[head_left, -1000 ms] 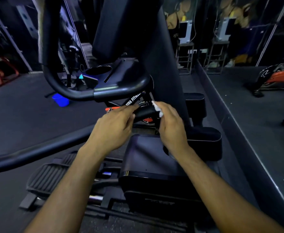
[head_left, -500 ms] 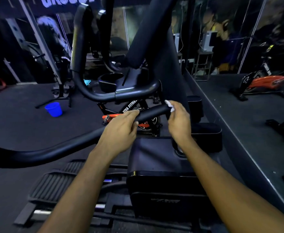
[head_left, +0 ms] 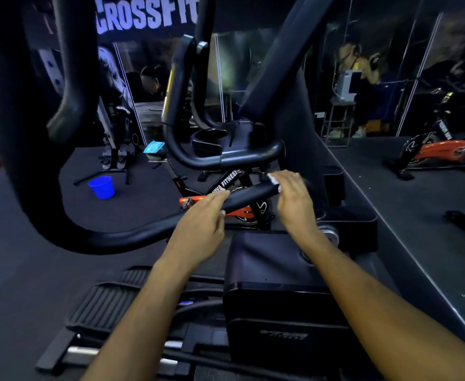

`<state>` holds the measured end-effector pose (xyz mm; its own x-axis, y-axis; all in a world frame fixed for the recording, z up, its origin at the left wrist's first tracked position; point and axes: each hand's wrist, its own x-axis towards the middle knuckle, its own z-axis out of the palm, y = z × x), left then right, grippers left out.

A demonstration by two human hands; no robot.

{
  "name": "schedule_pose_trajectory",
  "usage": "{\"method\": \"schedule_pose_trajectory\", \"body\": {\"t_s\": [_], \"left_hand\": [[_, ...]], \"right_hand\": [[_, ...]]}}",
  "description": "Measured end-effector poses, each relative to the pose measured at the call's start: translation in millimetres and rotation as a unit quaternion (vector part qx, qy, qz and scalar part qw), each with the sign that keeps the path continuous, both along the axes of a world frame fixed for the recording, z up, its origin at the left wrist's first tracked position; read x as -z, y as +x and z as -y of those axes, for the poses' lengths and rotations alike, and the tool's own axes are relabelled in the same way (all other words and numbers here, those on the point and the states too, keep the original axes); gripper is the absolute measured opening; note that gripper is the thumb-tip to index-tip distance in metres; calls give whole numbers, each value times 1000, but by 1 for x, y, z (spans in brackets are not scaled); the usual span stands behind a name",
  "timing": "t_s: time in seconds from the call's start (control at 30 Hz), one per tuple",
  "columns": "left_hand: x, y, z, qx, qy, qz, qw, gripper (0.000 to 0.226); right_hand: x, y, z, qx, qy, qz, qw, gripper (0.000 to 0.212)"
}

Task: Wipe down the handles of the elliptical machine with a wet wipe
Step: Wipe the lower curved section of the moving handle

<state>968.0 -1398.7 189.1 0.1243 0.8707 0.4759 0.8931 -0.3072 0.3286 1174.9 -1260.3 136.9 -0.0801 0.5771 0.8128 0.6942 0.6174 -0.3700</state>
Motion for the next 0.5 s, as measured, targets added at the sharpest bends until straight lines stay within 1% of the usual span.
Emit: {"method": "schedule_pose_trajectory", "body": {"t_s": [0.07,0.1,0.17,0.2,0.23,0.3,0.33,0.37,0.43,0.5], "left_hand": [[2,-6,6,-4,-1,1,1000,47],[3,-10,9,-4,-1,0,1000,47],[5,-18,14,-9,7,3,1000,48],[6,-21,17,-13,11,6,1000,48],[7,-23,19,-17,12,7,1000,48],[9,-28,26,-18,12,10,1000,48],[9,-31,30,-19,12,14,1000,49],[11,-34,33,-21,17,22,999,50],[13,-40,41,-26,41,50,998,51],[17,-45,52,-32,88,86,992,51]], "right_hand": [[4,-5,2,-22,23,50,998,46],[4,-4,0,-24,23,52,998,46],[1,-4,0,-10,-8,-12,1000,44],[2,-7,2,-5,-9,-30,1000,44],[3,-13,6,-14,7,-20,1000,44],[9,-21,12,-57,62,49,995,44],[9,-22,11,-65,72,68,993,43],[8,-21,11,-55,60,59,995,42],[3,-29,15,-28,28,14,999,44],[6,-48,25,-60,61,44,995,43]]}}
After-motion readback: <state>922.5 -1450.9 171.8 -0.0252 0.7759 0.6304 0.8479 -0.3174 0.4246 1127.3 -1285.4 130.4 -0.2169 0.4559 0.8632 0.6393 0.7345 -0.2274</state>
